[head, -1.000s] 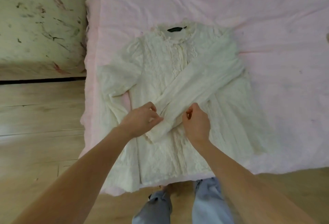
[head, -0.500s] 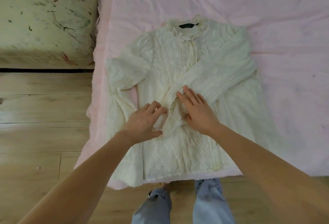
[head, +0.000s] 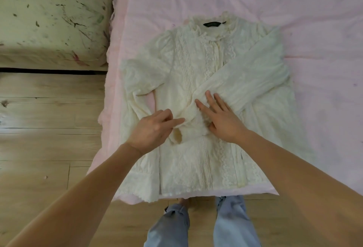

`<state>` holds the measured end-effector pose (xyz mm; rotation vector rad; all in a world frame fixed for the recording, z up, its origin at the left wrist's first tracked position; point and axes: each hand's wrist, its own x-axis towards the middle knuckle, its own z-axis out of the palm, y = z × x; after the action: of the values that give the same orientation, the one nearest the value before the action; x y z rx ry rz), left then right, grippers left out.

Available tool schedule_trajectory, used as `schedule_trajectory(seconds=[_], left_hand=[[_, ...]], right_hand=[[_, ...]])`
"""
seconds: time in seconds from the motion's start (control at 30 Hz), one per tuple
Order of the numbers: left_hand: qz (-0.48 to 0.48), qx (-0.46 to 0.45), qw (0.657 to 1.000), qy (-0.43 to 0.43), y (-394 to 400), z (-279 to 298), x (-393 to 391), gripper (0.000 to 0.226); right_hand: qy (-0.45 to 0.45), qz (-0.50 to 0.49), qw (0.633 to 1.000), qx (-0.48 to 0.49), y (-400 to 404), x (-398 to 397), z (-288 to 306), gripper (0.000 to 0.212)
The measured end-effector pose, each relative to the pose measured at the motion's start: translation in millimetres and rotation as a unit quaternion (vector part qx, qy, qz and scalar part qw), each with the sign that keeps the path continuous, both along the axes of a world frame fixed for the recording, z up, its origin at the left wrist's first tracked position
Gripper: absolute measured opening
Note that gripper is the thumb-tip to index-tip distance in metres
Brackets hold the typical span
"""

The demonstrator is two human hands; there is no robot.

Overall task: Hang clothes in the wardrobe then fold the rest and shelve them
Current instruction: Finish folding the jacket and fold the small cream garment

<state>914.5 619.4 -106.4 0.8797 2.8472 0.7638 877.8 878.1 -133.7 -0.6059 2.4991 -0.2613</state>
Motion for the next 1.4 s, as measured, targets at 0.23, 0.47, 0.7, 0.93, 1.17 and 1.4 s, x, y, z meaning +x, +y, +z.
schedule_trajectory(seconds=[0.23, 0.47, 0.7, 0.93, 1.17, 1.4], left_hand=[[-0.092, -0.188, 0.977, 0.038, 1, -12, -1, 0.047], [0.041, -0.219, 0.971, -0.086, 36, -7, -6, 0.035], [-0.060, -0.185, 0.981, -0.026, 62, -39, -1, 0.061], [-0.120, -0.280, 0.951, -0.051, 44, -70, 1, 0.069], [-0.158, -0.243, 0.941, -0.175, 44, -23, -12, 0.060], [0.475, 0.021, 0.867, -0.150, -28, 23, 15, 0.030]], right_hand=[[-0.012, 0.017, 1.000, 0.008, 3, 1, -5, 0.077], [-0.001, 0.025, 0.998, 0.063, -2, -4, -2, 0.057], [0.232, 0.014, 0.973, 0.001, -11, -22, -1, 0.048], [0.132, -0.006, 0.987, 0.094, 33, -48, -48, 0.068], [0.024, -0.004, 0.991, 0.134, 20, -60, -25, 0.065], [0.053, 0.072, 0.992, -0.093, -75, -58, 61, 0.032]])
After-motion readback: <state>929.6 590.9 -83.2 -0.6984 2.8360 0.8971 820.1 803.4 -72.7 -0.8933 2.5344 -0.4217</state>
